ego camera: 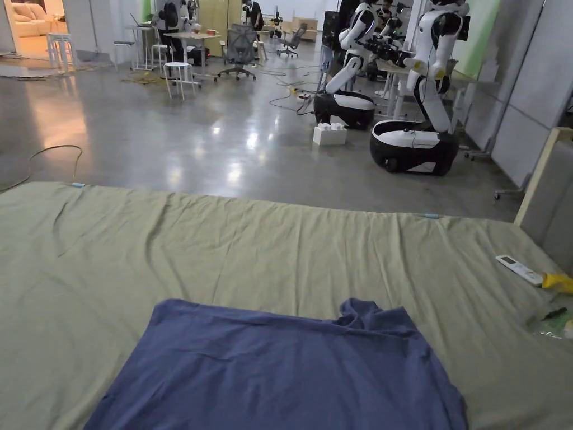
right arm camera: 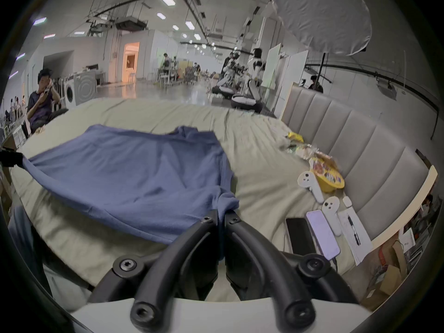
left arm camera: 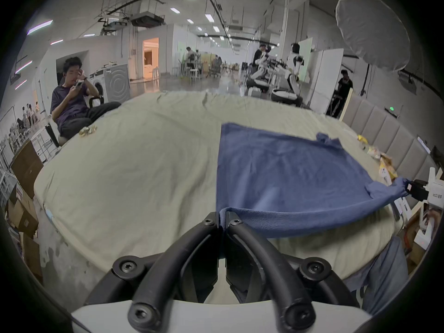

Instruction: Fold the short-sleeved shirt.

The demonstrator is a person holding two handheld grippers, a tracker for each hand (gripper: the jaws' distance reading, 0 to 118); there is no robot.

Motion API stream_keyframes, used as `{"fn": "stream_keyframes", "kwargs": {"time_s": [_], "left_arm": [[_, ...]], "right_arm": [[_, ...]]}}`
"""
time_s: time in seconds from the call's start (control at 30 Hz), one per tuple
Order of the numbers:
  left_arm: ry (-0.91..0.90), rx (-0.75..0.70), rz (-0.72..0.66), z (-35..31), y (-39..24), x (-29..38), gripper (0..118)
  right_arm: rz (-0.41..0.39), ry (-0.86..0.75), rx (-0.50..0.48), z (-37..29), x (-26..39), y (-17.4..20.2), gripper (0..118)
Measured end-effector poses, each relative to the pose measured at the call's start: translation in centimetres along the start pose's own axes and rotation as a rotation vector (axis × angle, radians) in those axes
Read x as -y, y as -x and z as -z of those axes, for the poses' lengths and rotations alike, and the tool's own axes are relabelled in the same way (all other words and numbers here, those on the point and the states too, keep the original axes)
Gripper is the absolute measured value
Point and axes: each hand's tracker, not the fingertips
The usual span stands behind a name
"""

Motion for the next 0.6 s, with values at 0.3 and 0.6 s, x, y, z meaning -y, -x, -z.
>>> {"fn": "stream_keyframes", "kwargs": {"time_s": [0.3,0.6], "left_arm": [[0.143,-0.016,0.040,2.2,-1.9,2.8,5],[0.207,-0.018,-0.029,2.7,-2.2,2.8,10]], "right_arm": [[-0.052,0.220,-0.035,3.2,4.2,2.1,5],[-0.020,0.256,0.053,2.4,3.5,2.9,63]]}}
